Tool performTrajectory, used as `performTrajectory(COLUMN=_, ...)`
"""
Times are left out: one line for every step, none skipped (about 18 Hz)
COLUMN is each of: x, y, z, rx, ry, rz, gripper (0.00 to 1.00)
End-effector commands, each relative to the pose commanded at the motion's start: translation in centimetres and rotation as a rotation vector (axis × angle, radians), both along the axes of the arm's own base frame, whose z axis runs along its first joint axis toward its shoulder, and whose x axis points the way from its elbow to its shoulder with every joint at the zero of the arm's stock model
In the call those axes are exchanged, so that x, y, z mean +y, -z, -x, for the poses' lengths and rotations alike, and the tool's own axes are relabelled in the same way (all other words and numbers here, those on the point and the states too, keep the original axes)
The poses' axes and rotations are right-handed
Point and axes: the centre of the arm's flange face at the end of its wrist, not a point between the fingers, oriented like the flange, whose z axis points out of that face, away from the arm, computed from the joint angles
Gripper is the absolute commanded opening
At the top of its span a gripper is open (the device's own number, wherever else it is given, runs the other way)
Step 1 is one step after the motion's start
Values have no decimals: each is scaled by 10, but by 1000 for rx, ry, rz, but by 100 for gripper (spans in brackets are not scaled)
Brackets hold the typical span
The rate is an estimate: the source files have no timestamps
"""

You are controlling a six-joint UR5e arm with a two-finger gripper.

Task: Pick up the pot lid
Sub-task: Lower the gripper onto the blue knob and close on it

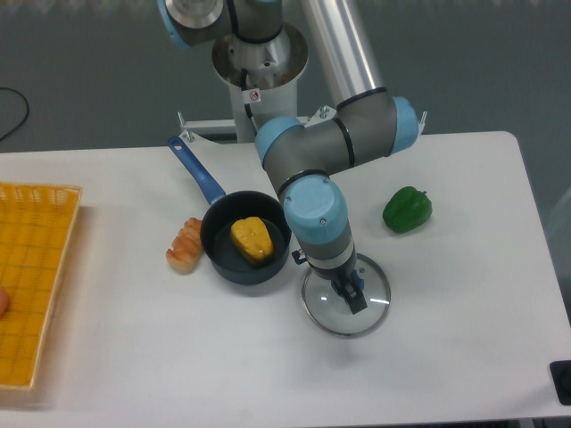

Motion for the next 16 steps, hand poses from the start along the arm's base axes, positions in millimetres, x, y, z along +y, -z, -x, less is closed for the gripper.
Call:
performTrajectory(x=-2, y=2, z=4, rx=-1, ry=-5, rz=1, gripper=100)
performTrajectory(x=-5, y=4, z=7, rx=-6, ry=-6, rz=5, gripper=100)
performTrajectory(x=-6, y=5, z=7, rx=-5, ry=-6, rz=6, gripper=100)
performTrajectory(x=-6, y=8, z=8, rx=-8, ry=-6, rz=11, gripper=100)
performTrajectory(x=-5, y=14, z=8, rx=-13, ry=-6, rz=17, gripper=100)
performTrajectory(x=-5, y=17, z=8, rx=-16, ry=-5, rz=21, gripper=100)
performTrajectory(x=-5, y=17, z=9, rx=-16, ry=-6, rz=22, gripper=100)
performTrajectory(x=-5, y=17, z=9, rx=-16, ry=-6, rz=22, gripper=100)
performTrajectory(x=-5, y=18, z=9, rx=-16, ry=-6, rz=24, gripper=100)
performTrajectory(x=-5, y=19, z=9, rx=-17, ry=-8, rz=22, gripper=100)
performTrajectory(x=-4, y=21, z=10, rx=-19, ry=-8, rz=24, gripper=100)
performTrajectory(x=-5, y=26, z=13, rx=-23, ry=-11, rz=27, gripper=100)
performTrajectory(x=-7, y=27, z=16, rx=-25, ry=-14, rz=28, gripper=100)
performTrajectory(x=-8, y=28, z=16, rx=-28, ry=-7, rz=31, gripper=100)
performTrajectory(x=-8, y=28, z=16, rx=-29, ry=1, rz=32, gripper=100)
performTrajectory(x=-9, y=28, z=16, rx=-31, ry=1, rz=33, gripper=100)
